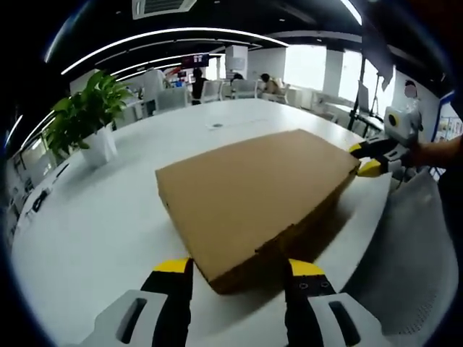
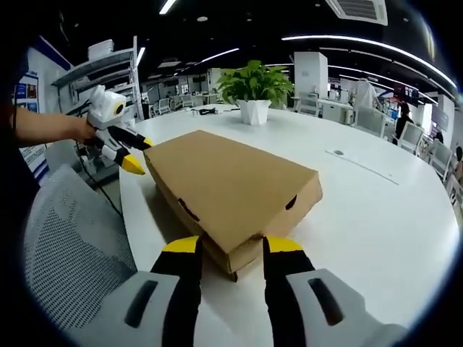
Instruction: Operate the shoe box by opening the lid, removing the specified soft item, and placing it in the target area until the item is outside and the box remains undamaged.
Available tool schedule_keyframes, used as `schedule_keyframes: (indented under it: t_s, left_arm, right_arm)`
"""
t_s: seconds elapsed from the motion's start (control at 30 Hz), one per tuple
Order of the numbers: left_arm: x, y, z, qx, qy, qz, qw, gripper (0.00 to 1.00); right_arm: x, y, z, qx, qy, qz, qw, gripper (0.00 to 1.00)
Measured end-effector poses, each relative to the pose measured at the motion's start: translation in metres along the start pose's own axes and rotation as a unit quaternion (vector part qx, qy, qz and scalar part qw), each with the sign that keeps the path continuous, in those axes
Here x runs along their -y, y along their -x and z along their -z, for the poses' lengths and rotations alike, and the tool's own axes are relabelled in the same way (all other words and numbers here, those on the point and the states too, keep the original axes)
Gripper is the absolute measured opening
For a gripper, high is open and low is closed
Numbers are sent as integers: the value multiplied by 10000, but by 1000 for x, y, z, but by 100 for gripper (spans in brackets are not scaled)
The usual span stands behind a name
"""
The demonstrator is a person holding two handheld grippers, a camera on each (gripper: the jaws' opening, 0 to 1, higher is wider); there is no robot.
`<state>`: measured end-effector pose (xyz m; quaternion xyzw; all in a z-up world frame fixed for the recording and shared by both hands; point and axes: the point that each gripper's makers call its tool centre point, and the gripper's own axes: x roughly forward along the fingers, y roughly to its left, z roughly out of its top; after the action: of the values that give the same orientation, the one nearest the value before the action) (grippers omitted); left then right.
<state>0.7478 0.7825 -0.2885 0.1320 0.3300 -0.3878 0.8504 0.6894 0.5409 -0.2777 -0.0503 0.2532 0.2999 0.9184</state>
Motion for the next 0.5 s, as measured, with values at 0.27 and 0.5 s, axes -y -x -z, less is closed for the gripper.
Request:
schedule_keyframes:
  t_s: [0.27,0.5]
  left_arm:
    - [1,-1,3,27,46,2,10000,51]
    - [6,4,-1,26,93,45,9999,54]
  right_arm:
    - [-4,-1,8,-32,-15,-15,10000,29]
    - [-5,2,1,31,-44,-20,10000,28]
